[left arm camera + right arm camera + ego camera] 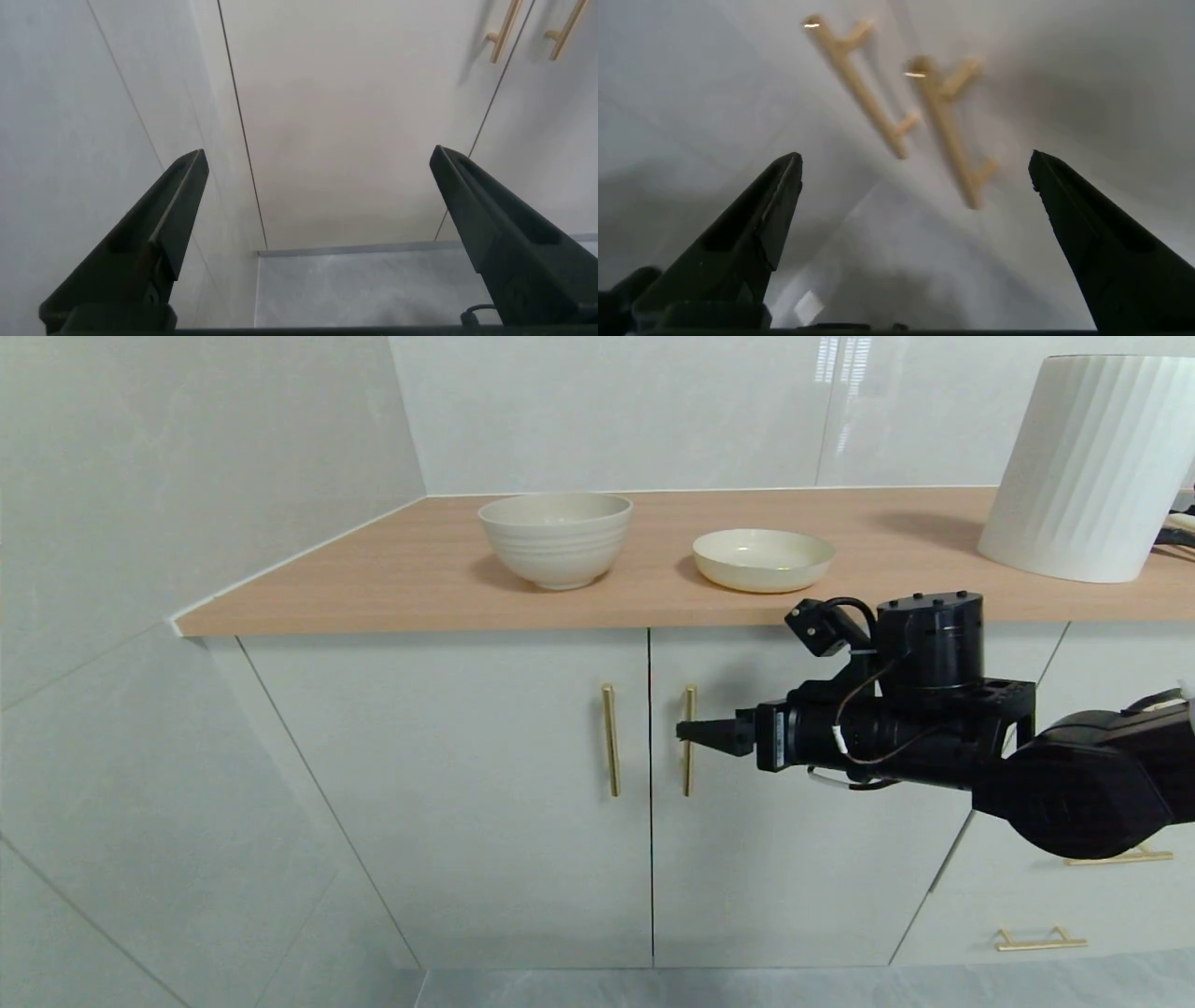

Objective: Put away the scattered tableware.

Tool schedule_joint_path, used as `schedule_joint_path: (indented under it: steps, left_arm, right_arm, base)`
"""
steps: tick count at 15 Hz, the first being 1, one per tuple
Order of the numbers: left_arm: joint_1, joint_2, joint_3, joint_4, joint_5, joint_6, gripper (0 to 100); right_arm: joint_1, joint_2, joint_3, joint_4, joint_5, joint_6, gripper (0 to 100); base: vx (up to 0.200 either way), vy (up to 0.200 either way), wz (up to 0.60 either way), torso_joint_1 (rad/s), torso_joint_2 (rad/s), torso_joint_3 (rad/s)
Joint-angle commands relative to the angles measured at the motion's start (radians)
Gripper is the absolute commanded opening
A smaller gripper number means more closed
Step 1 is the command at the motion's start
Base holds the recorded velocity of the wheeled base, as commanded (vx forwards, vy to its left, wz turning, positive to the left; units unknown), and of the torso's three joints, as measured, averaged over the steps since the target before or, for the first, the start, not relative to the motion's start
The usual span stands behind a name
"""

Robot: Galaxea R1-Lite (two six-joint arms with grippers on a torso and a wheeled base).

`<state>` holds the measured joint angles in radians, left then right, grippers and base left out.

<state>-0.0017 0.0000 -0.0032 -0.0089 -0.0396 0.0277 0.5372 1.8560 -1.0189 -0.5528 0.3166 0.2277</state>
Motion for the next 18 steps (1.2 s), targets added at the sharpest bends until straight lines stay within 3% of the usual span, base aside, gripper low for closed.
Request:
schedule_joint_path:
  steps: [1,4,7,18]
  left_arm:
    - [0.0,0.0,0.0,0.0,0.0,0.0,100]
    - [0.0,0.0,0.0,0.0,0.0,0.0,100]
    - [0.0,0.0,0.0,0.0,0.0,0.0,100]
    - [0.0,0.0,0.0,0.0,0.0,0.0,100]
  right_arm:
    - [0.009,0.037,-0.021,-0.001,0.006,0.004,100]
    - [0.023,0.088,-0.046,-0.042,0.006,0.009,100]
    - [0.044,0.143,-0.052,-0.174,-0.001,0.076,100]
    - [0.059,0.184,-0.055,-0.254,-0.001,0.125,100]
  base:
    - [0.0,0.0,0.0,0.0,0.0,0.0]
    - [0.0,0.0,0.0,0.0,0.0,0.0]
    - [0.0,0.0,0.0,0.0,0.0,0.0]
    - [0.0,0.0,0.0,0.0,0.0,0.0]
